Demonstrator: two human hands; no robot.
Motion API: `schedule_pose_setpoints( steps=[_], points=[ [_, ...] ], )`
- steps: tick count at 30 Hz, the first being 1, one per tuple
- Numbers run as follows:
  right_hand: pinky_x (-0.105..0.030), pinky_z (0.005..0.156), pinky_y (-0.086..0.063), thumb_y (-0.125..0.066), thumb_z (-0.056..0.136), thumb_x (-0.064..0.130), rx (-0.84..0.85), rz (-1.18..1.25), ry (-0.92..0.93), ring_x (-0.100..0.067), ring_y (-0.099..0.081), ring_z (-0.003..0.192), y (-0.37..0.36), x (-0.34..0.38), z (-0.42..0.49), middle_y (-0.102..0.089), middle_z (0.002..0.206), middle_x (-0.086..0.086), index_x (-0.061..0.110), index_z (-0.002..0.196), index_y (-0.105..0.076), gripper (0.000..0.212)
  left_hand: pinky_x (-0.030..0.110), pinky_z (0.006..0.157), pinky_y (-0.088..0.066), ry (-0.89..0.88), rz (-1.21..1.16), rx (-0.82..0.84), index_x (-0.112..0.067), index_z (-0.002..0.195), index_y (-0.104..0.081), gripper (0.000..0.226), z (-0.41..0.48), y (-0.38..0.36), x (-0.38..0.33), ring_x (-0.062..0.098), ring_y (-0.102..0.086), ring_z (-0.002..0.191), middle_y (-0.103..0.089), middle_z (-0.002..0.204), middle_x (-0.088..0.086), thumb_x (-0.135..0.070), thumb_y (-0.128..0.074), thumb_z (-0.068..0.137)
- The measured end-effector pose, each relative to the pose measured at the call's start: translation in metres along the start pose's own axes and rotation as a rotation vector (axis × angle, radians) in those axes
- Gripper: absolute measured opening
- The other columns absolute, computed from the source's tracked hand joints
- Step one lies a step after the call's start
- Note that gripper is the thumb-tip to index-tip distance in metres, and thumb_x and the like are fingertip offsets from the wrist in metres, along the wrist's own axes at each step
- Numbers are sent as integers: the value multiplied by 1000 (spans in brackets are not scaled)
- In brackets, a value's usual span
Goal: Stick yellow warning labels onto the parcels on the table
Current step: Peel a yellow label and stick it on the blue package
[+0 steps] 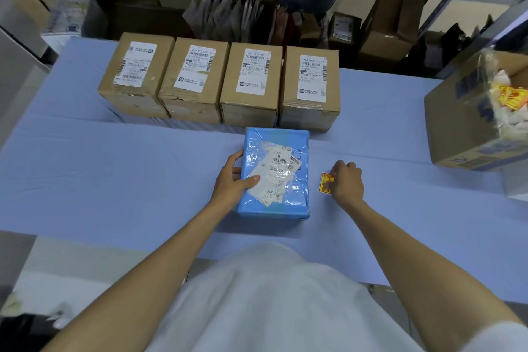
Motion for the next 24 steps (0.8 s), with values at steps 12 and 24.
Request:
schedule_pose_setpoints(
  steps=[12, 24],
  points=[
    [-44, 86, -45, -78, 72, -1, -56, 354, -137, -39, -46, 109, 1, -21, 5, -40, 122, -23, -2, 115, -45, 54, 16, 67, -45, 11, -4, 11, -25, 139, -37, 64, -2, -1, -1, 15, -53, 97, -52, 113, 4, -16, -70, 85],
    [-38, 75, -48, -78, 70, 1, -70, 256, -169, -33, -57, 102, 13, -27, 10, -59, 109, -19, -1, 103, -59, 39, 16, 68, -46, 8, -4, 22, -25, 139, -37, 65, -2, -2, 0, 11, -52, 93, -51, 112, 1, -17, -70, 85]
  ],
)
Point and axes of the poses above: each hand's wrist, its own z-axis towards the middle knuckle, its own y-axis out of the back of the hand, x = y × z, the point moved 9 cm from there along z, towards the middle knuckle
